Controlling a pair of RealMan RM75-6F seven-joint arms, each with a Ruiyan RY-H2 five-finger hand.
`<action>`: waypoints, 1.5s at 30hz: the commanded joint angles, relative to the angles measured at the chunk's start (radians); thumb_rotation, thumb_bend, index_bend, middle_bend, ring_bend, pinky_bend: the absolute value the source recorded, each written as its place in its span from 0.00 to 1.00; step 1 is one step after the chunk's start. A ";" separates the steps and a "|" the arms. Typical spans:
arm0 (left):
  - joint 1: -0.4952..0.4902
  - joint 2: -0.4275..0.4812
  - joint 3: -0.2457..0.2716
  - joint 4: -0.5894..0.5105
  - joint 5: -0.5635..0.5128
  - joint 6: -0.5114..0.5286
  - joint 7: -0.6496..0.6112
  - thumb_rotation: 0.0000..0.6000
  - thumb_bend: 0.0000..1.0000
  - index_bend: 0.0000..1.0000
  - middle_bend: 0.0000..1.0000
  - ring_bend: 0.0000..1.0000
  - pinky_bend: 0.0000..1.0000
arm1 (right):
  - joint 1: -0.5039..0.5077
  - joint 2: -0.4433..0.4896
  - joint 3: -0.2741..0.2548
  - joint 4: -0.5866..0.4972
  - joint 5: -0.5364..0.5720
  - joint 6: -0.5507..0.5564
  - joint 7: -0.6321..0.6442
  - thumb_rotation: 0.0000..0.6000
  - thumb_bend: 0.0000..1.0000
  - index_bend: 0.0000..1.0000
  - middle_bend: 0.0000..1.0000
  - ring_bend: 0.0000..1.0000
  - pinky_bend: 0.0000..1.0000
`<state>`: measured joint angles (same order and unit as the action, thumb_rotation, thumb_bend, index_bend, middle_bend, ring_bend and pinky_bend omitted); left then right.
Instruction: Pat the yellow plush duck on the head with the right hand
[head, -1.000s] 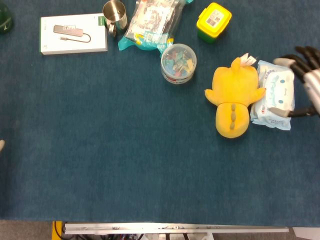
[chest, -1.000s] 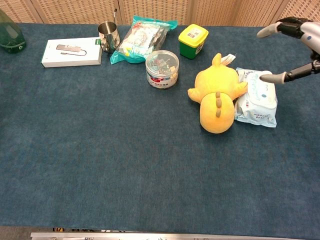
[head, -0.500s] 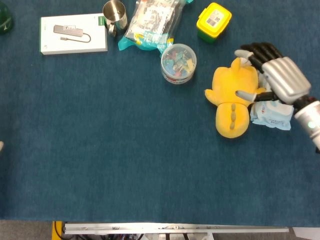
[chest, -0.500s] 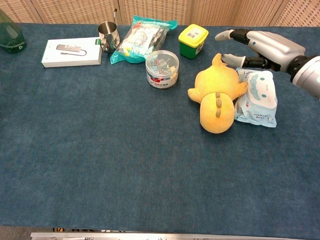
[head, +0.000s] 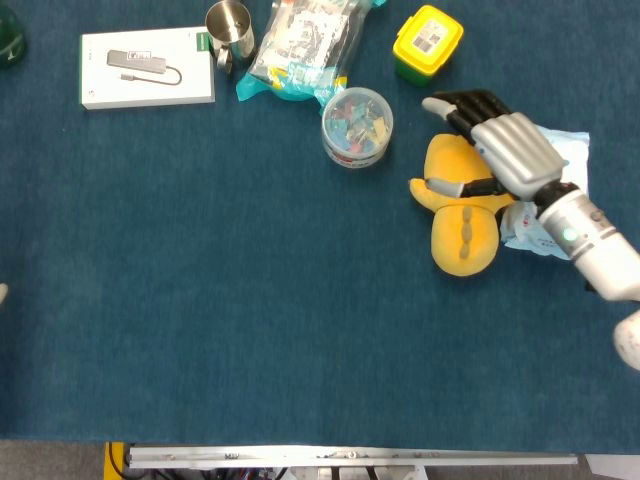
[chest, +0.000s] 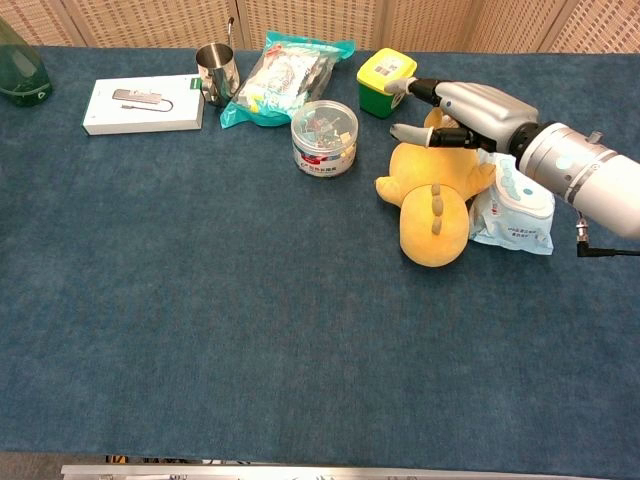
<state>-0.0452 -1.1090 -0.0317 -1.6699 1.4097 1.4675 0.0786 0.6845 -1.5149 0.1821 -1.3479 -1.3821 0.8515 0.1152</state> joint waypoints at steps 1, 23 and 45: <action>0.004 0.002 0.000 0.001 0.000 0.005 -0.006 0.98 0.14 0.11 0.15 0.15 0.05 | 0.020 -0.037 -0.005 0.041 0.000 -0.007 -0.001 0.05 0.00 0.08 0.07 0.00 0.00; 0.012 0.007 -0.001 0.010 0.011 0.011 -0.043 0.98 0.14 0.11 0.15 0.15 0.05 | 0.057 -0.107 -0.033 0.207 0.021 -0.022 -0.060 0.05 0.00 0.06 0.07 0.00 0.00; 0.018 0.009 0.001 0.012 0.020 0.017 -0.059 0.98 0.14 0.11 0.15 0.15 0.05 | 0.047 -0.022 -0.065 0.043 -0.028 0.053 -0.165 0.05 0.00 0.05 0.07 0.00 0.00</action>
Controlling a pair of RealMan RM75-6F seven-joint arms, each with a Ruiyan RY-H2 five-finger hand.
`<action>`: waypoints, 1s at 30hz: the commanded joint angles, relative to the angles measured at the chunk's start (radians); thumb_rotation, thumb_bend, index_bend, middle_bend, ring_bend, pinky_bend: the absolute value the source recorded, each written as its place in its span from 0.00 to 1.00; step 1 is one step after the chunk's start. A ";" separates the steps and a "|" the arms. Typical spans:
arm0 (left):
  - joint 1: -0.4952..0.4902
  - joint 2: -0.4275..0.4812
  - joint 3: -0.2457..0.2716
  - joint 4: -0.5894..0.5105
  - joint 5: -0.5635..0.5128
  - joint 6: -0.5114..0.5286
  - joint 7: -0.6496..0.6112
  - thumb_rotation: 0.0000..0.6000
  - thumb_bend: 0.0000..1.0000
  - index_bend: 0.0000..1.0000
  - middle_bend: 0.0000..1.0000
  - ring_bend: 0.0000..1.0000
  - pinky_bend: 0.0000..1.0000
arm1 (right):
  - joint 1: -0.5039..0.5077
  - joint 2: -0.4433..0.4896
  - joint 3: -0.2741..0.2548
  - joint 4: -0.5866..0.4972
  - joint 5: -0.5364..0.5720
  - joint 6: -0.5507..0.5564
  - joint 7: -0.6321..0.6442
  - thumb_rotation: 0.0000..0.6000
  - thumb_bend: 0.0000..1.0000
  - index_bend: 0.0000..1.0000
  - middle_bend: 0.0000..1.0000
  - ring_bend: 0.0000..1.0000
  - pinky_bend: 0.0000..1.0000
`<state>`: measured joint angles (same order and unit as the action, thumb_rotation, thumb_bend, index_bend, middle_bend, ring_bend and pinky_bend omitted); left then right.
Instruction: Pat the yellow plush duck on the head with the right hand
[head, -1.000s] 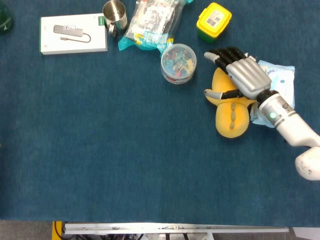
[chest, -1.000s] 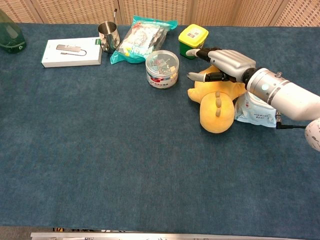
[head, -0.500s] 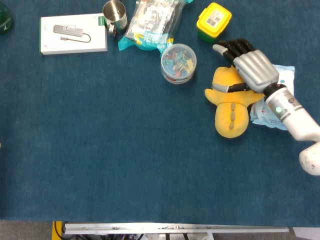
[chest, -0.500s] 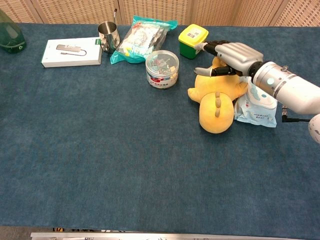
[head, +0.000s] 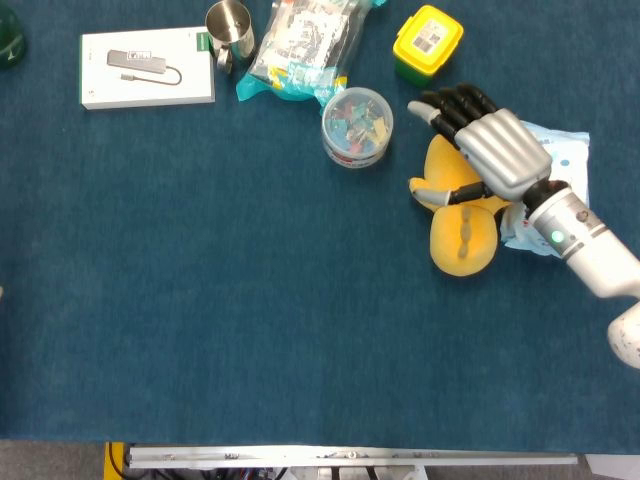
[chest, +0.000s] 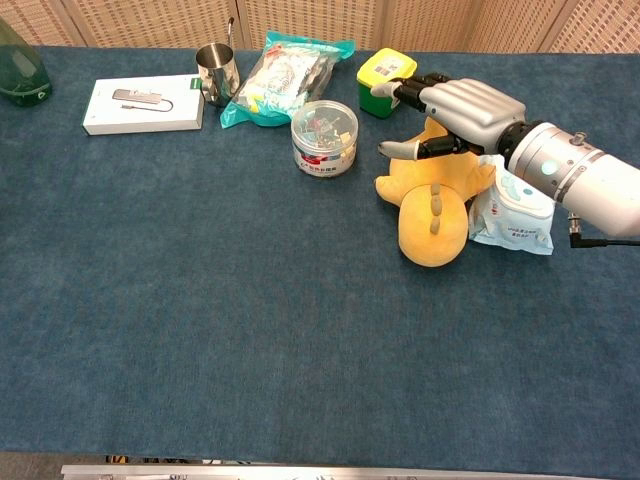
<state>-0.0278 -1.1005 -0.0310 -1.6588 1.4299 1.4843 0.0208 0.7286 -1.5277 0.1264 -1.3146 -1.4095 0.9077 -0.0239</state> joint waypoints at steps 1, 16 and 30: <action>0.002 0.001 0.001 0.001 -0.001 0.001 -0.002 0.98 0.14 0.11 0.15 0.15 0.05 | 0.004 -0.015 -0.011 0.017 0.003 -0.006 -0.035 0.05 0.00 0.05 0.07 0.00 0.00; 0.000 0.000 0.002 0.002 -0.010 -0.015 -0.003 0.98 0.14 0.11 0.15 0.15 0.05 | 0.028 -0.106 -0.009 0.173 0.069 -0.081 -0.064 0.05 0.00 0.03 0.06 0.00 0.00; 0.002 0.001 0.000 0.007 -0.011 -0.014 -0.013 0.98 0.14 0.11 0.15 0.15 0.05 | 0.023 -0.091 0.016 0.191 0.079 -0.046 -0.049 0.05 0.00 0.02 0.06 0.00 0.00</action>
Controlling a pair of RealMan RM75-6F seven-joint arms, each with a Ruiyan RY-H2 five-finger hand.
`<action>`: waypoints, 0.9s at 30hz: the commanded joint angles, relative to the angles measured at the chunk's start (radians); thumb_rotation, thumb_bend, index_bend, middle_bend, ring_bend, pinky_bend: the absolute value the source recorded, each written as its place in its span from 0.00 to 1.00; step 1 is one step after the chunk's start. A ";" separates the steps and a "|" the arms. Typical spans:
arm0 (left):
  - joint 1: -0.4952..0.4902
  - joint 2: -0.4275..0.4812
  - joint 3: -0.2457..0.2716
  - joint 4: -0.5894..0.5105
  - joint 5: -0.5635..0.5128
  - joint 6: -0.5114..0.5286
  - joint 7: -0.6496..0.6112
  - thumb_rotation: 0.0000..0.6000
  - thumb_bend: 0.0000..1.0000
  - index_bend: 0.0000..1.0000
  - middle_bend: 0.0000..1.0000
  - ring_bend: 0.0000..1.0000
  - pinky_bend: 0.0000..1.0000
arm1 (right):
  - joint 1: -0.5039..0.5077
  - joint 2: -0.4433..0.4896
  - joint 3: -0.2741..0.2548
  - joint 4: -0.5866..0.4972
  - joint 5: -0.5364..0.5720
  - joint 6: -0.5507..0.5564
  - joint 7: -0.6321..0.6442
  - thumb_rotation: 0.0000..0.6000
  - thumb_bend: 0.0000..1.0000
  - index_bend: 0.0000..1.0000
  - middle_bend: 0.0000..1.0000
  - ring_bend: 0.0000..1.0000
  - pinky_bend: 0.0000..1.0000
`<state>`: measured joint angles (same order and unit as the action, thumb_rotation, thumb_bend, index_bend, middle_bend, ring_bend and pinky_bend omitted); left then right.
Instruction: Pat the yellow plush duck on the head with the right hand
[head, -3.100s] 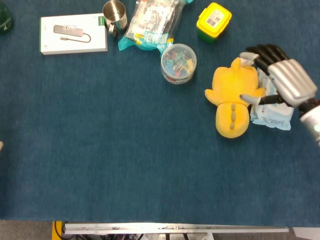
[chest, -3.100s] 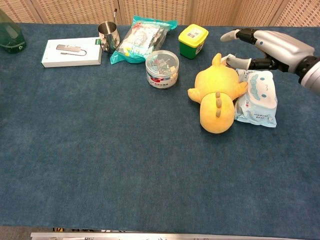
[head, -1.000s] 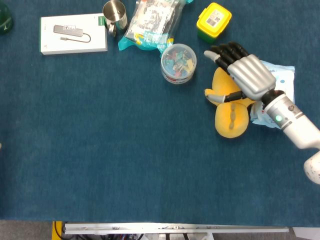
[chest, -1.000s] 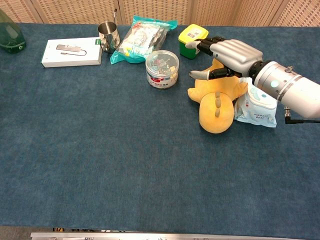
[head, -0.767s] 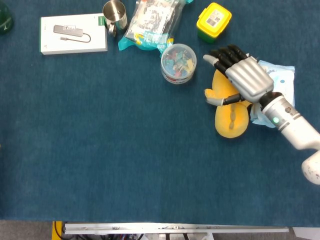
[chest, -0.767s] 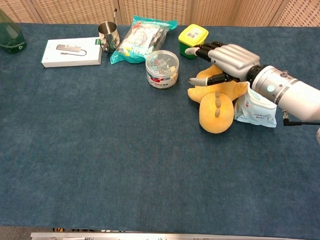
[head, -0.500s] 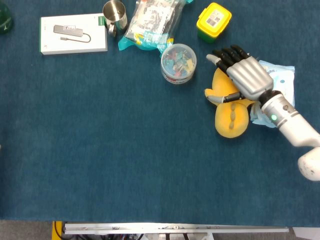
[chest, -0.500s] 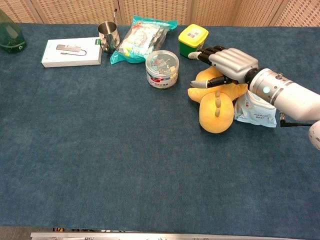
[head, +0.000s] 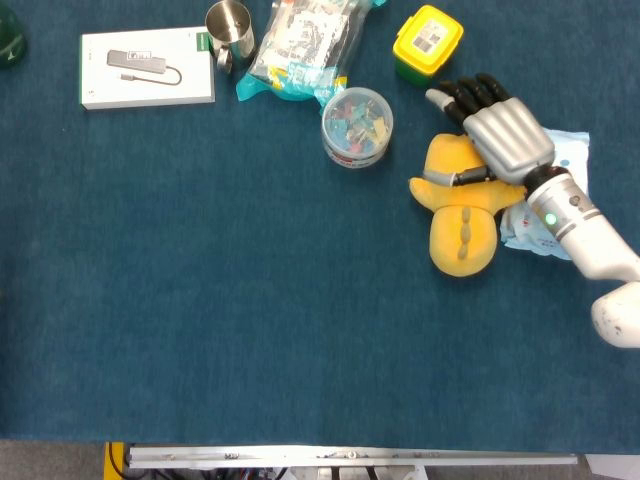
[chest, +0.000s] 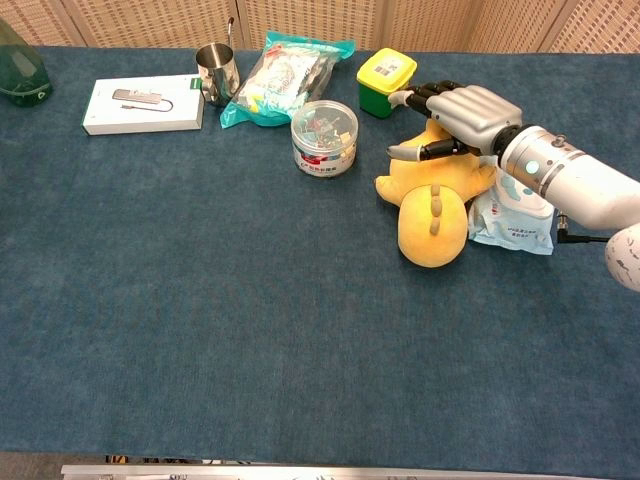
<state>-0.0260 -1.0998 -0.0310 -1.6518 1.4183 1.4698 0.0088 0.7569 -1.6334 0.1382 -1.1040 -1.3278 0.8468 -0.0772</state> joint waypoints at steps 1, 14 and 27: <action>0.000 0.000 0.000 0.000 0.001 0.001 -0.001 0.98 0.14 0.11 0.15 0.15 0.05 | -0.008 0.022 0.005 -0.033 -0.006 0.023 0.006 0.05 0.00 0.02 0.06 0.00 0.00; 0.003 0.003 0.001 -0.003 0.007 0.005 -0.007 0.98 0.14 0.11 0.15 0.15 0.05 | -0.020 0.052 -0.022 -0.136 -0.046 0.053 -0.004 0.05 0.00 0.02 0.06 0.00 0.00; 0.004 0.005 -0.001 0.002 0.004 0.004 -0.014 0.98 0.14 0.11 0.15 0.15 0.05 | -0.002 -0.015 -0.017 0.002 0.009 -0.015 -0.028 0.05 0.00 0.02 0.06 0.00 0.00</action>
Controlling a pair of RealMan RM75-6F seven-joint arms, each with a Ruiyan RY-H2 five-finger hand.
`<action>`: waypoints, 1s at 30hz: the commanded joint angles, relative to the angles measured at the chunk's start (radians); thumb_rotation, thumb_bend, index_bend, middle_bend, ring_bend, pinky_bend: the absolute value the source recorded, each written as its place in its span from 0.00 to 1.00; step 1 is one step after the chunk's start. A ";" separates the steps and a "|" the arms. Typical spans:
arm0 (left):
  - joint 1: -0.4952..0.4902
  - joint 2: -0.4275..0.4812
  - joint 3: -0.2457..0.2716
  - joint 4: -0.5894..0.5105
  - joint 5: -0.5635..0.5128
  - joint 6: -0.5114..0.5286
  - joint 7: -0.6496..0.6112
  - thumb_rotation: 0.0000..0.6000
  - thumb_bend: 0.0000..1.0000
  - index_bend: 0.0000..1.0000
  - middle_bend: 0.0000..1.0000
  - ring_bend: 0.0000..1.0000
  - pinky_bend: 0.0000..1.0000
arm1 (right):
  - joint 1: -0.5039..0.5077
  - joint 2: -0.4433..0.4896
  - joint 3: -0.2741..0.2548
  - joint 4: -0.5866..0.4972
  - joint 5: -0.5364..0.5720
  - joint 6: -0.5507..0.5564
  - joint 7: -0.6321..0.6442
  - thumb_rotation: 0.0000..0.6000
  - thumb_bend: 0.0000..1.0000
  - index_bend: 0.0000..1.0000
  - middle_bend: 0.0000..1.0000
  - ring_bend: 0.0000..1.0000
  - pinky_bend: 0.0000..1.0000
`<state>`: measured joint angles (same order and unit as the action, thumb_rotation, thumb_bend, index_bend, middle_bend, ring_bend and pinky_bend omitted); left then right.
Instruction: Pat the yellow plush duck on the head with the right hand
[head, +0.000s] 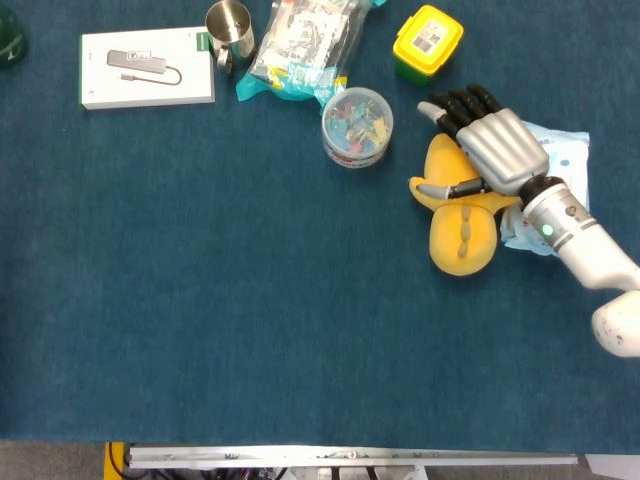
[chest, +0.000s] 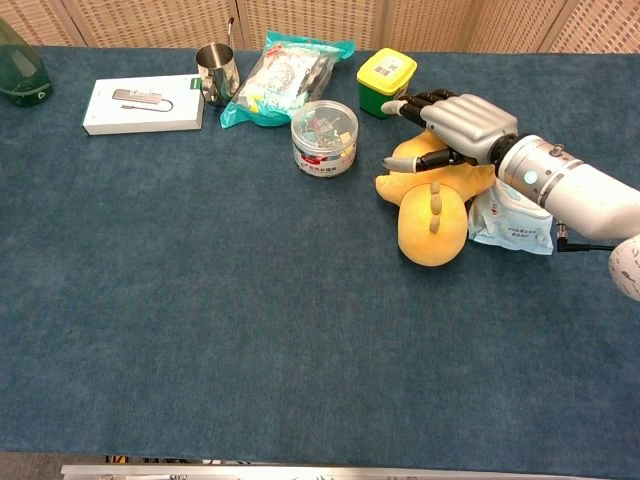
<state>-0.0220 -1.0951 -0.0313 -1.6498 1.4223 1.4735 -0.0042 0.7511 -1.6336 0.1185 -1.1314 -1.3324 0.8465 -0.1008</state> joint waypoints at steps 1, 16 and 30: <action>0.000 0.001 -0.001 0.000 -0.001 0.000 -0.001 0.98 0.14 0.11 0.15 0.15 0.05 | 0.005 -0.019 0.003 0.040 0.016 -0.016 -0.005 0.05 0.00 0.02 0.06 0.00 0.00; 0.004 0.006 -0.003 -0.002 0.003 0.008 -0.010 0.98 0.14 0.11 0.15 0.15 0.05 | -0.025 0.078 0.045 -0.064 0.008 0.079 0.027 0.05 0.00 0.02 0.06 0.00 0.00; -0.006 0.003 -0.016 0.007 0.026 0.028 -0.008 1.00 0.14 0.11 0.15 0.15 0.05 | -0.275 0.431 0.002 -0.458 0.027 0.380 -0.107 0.74 0.00 0.01 0.06 0.00 0.00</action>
<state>-0.0267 -1.0901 -0.0458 -1.6437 1.4470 1.4996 -0.0132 0.5320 -1.2550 0.1405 -1.5339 -1.3049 1.1653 -0.1681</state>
